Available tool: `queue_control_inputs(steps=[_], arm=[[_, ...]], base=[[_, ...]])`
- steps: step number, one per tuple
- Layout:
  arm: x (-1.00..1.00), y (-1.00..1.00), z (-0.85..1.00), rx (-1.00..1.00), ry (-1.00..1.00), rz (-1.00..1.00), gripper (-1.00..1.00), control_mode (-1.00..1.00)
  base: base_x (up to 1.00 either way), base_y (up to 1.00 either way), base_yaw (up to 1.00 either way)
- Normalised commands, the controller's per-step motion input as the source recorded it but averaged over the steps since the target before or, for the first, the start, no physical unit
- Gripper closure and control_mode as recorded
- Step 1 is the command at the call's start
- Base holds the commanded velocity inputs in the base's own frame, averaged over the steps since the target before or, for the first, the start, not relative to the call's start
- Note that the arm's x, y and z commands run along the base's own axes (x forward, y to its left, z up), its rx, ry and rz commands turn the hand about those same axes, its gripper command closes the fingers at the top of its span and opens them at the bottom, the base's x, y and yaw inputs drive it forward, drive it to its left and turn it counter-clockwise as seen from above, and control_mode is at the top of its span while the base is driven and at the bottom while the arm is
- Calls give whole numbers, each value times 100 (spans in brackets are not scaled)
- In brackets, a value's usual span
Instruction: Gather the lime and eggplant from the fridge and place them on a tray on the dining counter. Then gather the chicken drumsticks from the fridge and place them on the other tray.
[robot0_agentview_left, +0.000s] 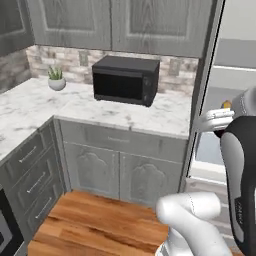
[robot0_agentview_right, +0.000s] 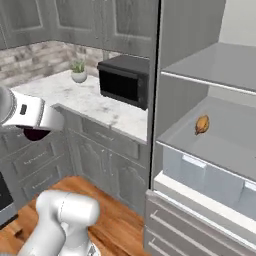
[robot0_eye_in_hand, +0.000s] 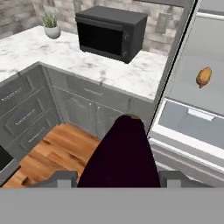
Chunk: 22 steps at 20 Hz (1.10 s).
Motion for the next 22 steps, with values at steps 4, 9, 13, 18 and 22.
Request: queue_control_inputs(steps=[4, 9, 13, 18, 22], arm=[[0, 0, 0, 0, 0, 0, 100, 100], [0, 0, 0, 0, 0, 0, 100, 100], [0, 0, 0, 0, 0, 0, 100, 100], [0, 0, 0, 0, 0, 0, 100, 100], [0, 0, 0, 0, 0, 0, 100, 100]], base=[[-23, 48, 98], [-19, 11, 100], [-14, 0, 100], [-13, 0, 100], [-2, 5, 100]])
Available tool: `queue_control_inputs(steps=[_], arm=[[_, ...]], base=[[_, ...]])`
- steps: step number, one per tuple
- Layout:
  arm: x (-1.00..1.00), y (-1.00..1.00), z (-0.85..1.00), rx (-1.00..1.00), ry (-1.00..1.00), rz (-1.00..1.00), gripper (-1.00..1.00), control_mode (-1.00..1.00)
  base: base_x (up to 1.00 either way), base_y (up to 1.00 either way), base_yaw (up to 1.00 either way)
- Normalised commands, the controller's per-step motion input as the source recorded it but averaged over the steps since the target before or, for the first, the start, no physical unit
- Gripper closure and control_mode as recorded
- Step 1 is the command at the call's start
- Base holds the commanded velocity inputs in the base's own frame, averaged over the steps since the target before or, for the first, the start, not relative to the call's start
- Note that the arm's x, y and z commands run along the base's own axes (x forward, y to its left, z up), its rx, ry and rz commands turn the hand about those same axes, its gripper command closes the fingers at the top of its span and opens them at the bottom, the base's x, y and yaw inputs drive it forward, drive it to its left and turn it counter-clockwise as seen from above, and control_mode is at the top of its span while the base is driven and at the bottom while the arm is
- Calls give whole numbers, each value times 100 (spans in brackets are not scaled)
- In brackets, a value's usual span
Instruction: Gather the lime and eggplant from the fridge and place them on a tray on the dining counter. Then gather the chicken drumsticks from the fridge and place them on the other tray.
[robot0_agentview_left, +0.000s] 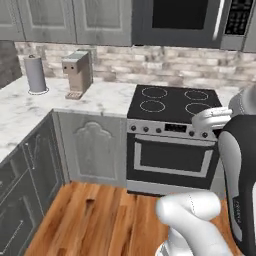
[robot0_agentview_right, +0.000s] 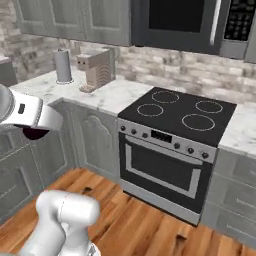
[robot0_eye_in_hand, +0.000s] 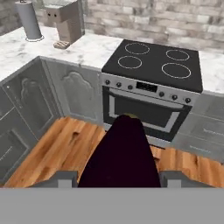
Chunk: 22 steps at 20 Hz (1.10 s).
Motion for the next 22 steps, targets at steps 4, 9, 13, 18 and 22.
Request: queue_control_inputs(steps=[4, 9, 13, 18, 22], arm=[[0, 0, 0, 0, 0, 0, 100, 100], [0, 0, 0, 0, 0, 0, 100, 100], [0, 0, 0, 0, 0, 0, 100, 100], [0, 0, 0, 0, 0, 0, 100, 100], [0, 0, 0, 0, 0, 0, 100, 100]], base=[[0, 1, 100], [0, 0, 100], [0, 0, 100], [0, 0, 100], [3, 0, 100]])
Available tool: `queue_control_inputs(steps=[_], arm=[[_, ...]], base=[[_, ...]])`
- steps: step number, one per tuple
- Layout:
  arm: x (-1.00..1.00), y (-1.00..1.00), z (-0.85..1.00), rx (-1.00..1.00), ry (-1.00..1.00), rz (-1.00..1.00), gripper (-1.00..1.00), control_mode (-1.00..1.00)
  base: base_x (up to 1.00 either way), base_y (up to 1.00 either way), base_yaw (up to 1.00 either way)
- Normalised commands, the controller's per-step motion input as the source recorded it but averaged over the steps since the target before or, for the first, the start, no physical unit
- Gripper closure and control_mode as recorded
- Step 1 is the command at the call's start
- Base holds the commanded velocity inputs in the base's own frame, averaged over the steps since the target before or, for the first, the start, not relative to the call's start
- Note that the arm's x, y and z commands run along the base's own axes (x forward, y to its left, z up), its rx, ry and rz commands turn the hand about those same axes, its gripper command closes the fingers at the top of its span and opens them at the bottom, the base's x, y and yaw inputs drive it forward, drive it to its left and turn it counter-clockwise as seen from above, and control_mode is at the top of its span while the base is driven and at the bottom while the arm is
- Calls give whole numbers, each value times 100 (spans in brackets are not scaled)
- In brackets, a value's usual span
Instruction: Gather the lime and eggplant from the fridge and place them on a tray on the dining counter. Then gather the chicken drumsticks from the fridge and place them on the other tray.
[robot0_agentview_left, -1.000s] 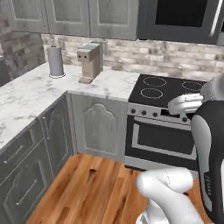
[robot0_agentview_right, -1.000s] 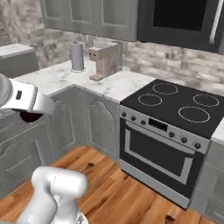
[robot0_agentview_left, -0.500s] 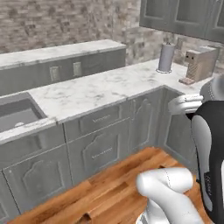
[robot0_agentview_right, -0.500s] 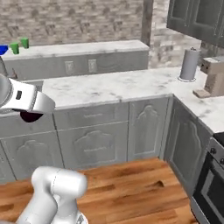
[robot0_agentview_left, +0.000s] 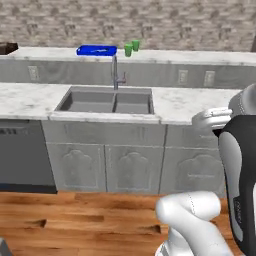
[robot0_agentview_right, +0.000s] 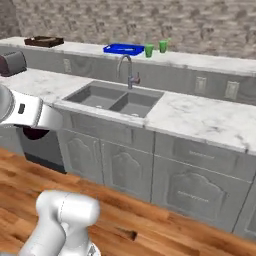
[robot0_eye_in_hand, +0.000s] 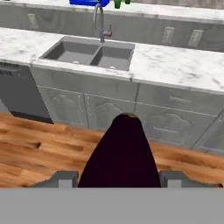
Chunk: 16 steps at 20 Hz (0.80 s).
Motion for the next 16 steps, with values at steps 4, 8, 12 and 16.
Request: queue_control_inputs(steps=[4, 8, 12, 16], arm=[[0, 0, 0, 0, 0, 0, 100, 100], [0, 0, 0, 0, 0, 0, 100, 100], [0, 0, 0, 0, 0, 0, 100, 100], [0, 0, 0, 0, 0, 0, 100, 100]], base=[[32, 0, 93], [54, -1, 88], [83, -18, 78], [87, -52, 61]])
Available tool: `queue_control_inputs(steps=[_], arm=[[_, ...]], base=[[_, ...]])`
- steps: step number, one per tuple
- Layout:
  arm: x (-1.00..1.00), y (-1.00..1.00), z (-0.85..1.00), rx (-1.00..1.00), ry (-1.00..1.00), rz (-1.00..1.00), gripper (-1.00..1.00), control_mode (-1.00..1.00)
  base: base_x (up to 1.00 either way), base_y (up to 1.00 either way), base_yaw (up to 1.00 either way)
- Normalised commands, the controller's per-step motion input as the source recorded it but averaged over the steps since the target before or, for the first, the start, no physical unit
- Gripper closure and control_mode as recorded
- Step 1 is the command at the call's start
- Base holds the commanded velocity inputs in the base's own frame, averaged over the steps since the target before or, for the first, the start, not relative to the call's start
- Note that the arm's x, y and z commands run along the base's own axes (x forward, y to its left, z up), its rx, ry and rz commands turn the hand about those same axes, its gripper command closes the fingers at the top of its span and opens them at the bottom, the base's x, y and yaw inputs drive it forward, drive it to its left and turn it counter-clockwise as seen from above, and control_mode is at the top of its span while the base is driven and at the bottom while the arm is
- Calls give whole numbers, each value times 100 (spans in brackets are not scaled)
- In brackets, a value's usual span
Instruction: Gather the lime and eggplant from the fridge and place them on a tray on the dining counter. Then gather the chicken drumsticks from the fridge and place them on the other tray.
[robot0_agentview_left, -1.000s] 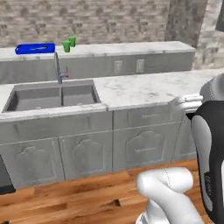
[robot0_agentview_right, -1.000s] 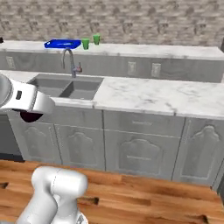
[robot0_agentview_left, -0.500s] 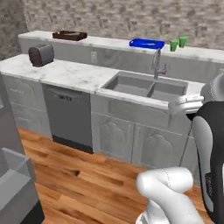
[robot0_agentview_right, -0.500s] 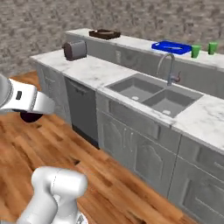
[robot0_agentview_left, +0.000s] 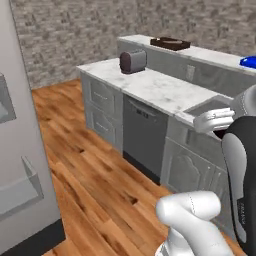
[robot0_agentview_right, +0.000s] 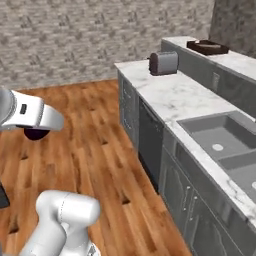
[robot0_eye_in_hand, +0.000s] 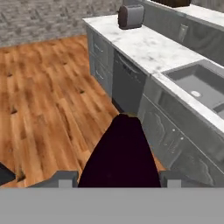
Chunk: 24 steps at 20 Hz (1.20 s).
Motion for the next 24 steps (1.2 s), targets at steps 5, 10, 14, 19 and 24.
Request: queue_control_inputs(steps=[5, 10, 14, 19, 24], arm=[[0, 0, 0, 0, 0, 0, 100, 100], [0, 0, 0, 0, 0, 0, 100, 100], [0, 0, 0, 0, 0, 0, 100, 100], [0, 0, 0, 0, 0, 0, 100, 100], [0, 0, 0, 0, 0, 0, 100, 100]], base=[[81, -62, 55], [89, -50, 55], [100, 0, 44], [100, -2, 41], [100, -29, 25]])
